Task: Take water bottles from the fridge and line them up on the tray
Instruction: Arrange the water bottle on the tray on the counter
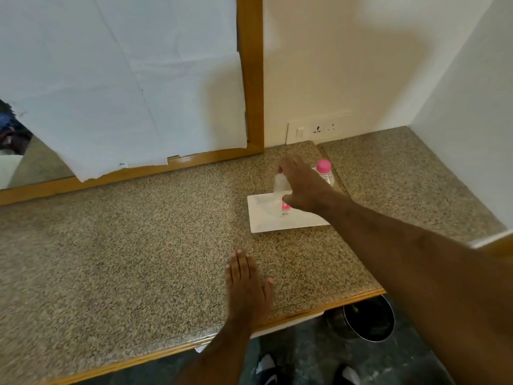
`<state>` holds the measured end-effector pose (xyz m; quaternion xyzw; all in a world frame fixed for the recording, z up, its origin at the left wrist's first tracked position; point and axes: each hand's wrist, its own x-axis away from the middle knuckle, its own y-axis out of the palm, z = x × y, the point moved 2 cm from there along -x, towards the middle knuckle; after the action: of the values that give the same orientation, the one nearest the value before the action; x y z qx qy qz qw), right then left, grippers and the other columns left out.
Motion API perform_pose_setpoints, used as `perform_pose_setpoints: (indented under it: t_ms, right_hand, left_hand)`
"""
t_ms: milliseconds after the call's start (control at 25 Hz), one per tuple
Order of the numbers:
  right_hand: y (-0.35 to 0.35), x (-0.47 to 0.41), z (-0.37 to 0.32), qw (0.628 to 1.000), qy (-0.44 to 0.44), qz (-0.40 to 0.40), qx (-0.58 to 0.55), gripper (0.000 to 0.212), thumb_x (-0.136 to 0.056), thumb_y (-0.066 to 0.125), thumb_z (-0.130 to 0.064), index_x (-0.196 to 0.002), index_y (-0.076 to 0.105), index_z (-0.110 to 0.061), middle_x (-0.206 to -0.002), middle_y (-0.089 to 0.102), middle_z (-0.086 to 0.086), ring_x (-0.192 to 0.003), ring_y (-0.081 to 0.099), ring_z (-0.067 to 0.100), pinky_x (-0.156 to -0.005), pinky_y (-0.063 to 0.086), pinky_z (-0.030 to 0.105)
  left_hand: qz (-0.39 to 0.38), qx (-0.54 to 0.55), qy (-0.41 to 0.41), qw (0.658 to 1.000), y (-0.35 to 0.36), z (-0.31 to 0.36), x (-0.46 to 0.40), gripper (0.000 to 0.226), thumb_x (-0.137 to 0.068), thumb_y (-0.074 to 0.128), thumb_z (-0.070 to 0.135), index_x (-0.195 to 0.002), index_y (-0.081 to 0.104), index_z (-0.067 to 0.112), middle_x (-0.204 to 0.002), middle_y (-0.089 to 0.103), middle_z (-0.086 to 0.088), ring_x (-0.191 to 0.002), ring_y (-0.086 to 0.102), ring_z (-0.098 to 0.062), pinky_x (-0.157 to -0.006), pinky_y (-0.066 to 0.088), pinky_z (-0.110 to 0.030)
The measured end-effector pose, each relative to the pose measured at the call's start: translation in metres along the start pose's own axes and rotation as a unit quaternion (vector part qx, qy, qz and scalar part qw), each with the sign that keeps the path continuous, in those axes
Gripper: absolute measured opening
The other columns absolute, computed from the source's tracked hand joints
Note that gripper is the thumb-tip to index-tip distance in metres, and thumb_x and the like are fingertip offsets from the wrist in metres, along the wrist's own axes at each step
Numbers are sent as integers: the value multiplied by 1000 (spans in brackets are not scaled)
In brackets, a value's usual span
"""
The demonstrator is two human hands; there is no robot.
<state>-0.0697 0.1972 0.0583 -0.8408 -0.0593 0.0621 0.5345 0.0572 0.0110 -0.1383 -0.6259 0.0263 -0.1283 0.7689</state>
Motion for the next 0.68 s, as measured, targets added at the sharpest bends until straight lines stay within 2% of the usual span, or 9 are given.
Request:
perform_pose_setpoints:
  t_ms: [120, 240, 480, 560, 680]
  right_hand:
    - [-25, 13, 7, 1000, -7, 14, 8, 60, -64, 80, -6, -113, 46, -15, -121, 48, 9, -104, 51, 24, -73, 45, 32]
    - [-46, 24, 12, 1000, -15, 25, -1, 61, -64, 81, -10, -112, 45, -19, -122, 49, 7, -106, 49, 23, -76, 48, 34]
    - [-51, 79, 50, 997, -70, -15, -31, 60, -60, 81, -12, -107, 44, -18, -117, 47, 6, -91, 46, 18, -64, 41, 26]
    - [-52, 99, 74, 997, -70, -33, -27, 59, -60, 80, -13, -108, 45, -16, -114, 48, 6, -89, 47, 19, -64, 47, 32]
    - [-59, 139, 128, 999, -16, -42, -25, 57, -59, 77, -11, -105, 46, -19, -107, 47, 3, -87, 48, 19, -68, 54, 43]
  left_hand:
    - [-5, -6, -15, 1000, -4, 12, -3, 77, -87, 26, 45, -146, 27, -6, -156, 27, -31, -147, 18, -46, -120, 20, -59]
    - [-5, -3, 40, 999, -3, 41, -7, 74, -87, 29, 40, -147, 26, -3, -157, 25, -30, -149, 14, -44, -121, 20, -59]
    - [-20, -33, 84, 996, 3, 123, -9, 72, -87, 32, 39, -143, 33, -5, -152, 36, -29, -145, 29, -43, -117, 29, -58]
    - [-20, -34, 95, 995, 6, 137, -10, 71, -87, 35, 37, -144, 32, -5, -152, 36, -29, -144, 30, -43, -117, 30, -58]
    - [-33, -44, 114, 992, 11, 168, -15, 69, -90, 42, 35, -146, 29, -4, -155, 32, -28, -146, 25, -42, -119, 26, -56]
